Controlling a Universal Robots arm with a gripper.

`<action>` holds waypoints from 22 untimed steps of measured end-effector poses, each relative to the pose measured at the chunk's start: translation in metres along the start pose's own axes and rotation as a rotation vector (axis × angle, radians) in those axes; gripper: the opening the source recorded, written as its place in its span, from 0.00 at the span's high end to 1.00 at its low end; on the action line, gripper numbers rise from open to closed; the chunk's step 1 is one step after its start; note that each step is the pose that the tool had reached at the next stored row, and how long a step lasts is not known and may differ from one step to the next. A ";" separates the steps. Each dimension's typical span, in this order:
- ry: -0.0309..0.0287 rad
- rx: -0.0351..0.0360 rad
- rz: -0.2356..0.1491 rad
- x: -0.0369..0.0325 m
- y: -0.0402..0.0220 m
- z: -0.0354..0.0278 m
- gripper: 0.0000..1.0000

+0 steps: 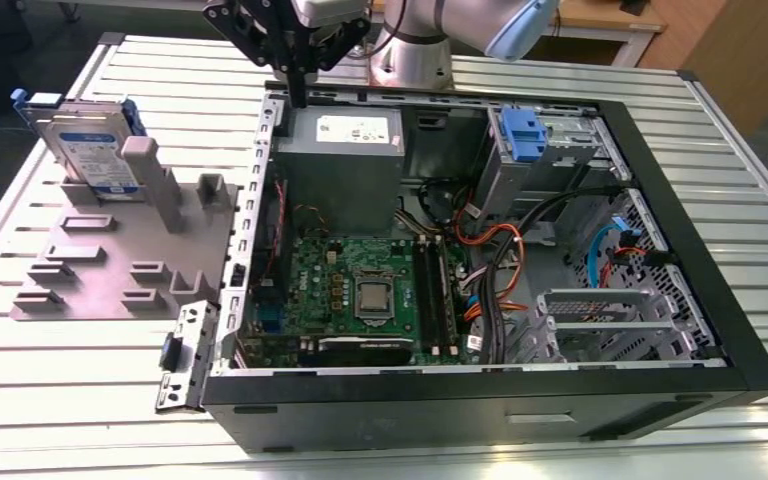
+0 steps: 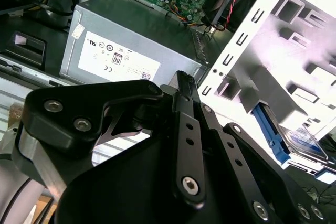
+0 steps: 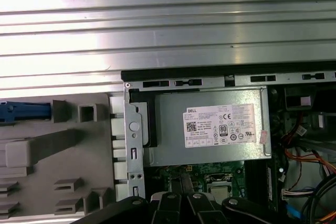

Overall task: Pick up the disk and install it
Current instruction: 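Reach for the disk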

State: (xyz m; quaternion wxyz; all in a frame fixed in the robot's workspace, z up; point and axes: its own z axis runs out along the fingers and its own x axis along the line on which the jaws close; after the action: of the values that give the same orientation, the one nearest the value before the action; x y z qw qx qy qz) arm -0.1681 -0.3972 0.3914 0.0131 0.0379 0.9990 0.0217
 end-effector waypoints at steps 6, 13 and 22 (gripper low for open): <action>0.0000 0.0000 0.000 0.0012 -0.0001 0.0000 0.89; 0.0000 -0.0001 0.000 0.0028 -0.0002 -0.0001 0.89; -0.0001 -0.0001 0.000 0.0062 -0.0004 -0.0001 0.89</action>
State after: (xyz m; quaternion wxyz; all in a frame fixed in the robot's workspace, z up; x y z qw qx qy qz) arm -0.1743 -0.3972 0.3913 0.0131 0.0379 0.9990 0.0218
